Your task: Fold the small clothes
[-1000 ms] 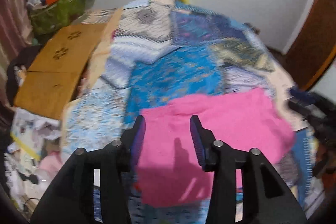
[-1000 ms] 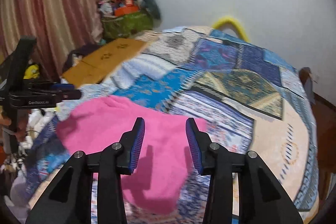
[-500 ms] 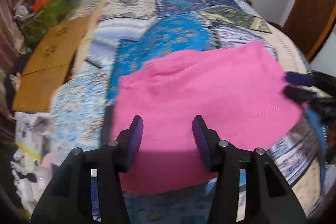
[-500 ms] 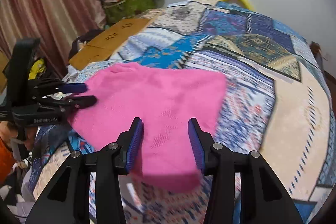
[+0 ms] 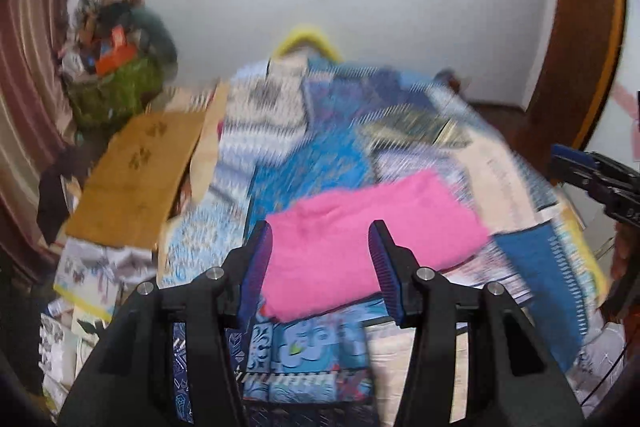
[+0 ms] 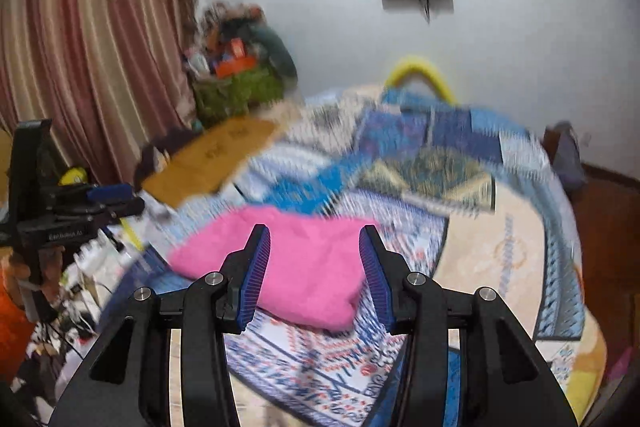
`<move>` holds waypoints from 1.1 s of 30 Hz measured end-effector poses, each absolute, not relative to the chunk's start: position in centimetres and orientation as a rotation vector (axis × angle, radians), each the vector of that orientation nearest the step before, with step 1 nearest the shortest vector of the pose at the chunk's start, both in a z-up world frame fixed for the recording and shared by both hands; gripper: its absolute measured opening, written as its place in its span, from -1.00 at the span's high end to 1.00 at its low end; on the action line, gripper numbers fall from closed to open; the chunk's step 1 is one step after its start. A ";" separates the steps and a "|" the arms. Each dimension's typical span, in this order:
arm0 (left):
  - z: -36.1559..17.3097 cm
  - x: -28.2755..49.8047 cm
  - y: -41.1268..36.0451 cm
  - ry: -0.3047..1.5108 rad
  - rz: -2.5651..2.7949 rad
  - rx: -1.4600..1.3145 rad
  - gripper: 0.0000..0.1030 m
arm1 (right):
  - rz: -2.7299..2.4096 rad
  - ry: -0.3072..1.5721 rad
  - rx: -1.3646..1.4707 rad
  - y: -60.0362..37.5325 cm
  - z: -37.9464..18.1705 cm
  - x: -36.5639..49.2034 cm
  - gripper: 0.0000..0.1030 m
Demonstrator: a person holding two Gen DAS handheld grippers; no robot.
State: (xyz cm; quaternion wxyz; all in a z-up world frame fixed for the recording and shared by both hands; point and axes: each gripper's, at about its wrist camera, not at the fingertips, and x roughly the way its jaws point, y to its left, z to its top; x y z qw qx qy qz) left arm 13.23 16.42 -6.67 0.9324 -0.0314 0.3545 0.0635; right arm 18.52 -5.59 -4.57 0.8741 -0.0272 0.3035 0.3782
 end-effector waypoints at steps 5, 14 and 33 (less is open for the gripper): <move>-0.8 8.6 12.7 0.539 0.086 -0.047 0.01 | 0.812 0.482 -0.033 -6.2 0.0 14.2 0.17; 3.8 2.1 8.4 0.318 0.113 0.002 -0.28 | 0.818 0.285 0.000 -7.3 4.0 7.2 0.00; 3.1 -0.9 7.7 0.231 0.155 -0.043 -0.99 | 0.682 0.238 0.008 -8.5 3.8 4.7 -0.99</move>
